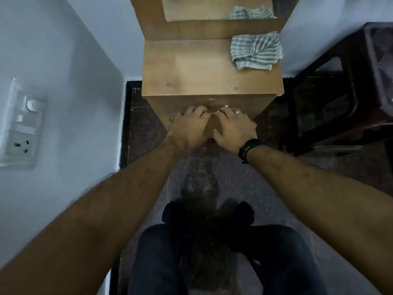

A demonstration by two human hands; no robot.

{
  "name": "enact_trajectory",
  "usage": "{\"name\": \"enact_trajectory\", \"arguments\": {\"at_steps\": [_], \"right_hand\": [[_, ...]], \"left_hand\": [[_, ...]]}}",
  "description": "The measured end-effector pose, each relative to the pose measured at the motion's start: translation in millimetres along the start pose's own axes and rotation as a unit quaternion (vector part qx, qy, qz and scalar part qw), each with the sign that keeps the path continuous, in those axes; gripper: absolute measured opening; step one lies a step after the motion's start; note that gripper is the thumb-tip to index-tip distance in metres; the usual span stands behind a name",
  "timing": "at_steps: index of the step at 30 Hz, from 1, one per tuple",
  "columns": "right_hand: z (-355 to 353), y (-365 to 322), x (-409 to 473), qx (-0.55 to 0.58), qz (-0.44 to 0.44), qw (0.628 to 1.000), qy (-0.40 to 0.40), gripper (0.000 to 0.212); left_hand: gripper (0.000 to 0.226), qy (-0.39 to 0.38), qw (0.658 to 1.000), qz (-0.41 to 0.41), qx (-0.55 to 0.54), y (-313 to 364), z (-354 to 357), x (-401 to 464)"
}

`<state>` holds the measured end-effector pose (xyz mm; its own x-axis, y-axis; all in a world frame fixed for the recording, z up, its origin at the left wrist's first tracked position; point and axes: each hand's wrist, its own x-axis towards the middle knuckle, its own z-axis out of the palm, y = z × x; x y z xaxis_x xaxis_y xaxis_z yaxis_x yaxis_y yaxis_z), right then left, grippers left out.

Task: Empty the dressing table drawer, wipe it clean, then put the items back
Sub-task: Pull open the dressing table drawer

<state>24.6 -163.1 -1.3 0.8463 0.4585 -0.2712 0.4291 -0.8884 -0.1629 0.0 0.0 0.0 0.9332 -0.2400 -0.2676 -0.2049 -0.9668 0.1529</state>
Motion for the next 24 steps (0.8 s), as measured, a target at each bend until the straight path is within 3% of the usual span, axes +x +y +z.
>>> {"name": "enact_trajectory", "arguments": {"at_steps": [13, 18, 24], "right_hand": [[61.5, 8.8, 25.9, -0.009, 0.039, 0.998, 0.048, 0.075], [71.4, 2.0, 20.9, 0.032, 0.034, 0.998, 0.049, 0.071], [81.3, -5.6, -34.6, 0.052, 0.001, 0.998, 0.045, 0.071]], "left_hand": [[0.057, 0.042, 0.997, -0.034, 0.047, -4.9, 47.0, 26.8], [0.052, 0.018, 0.998, -0.059, 0.016, 6.0, 46.2, 16.7], [0.062, -0.021, 0.998, -0.047, 0.025, 26.9, 56.6, -31.0]]}}
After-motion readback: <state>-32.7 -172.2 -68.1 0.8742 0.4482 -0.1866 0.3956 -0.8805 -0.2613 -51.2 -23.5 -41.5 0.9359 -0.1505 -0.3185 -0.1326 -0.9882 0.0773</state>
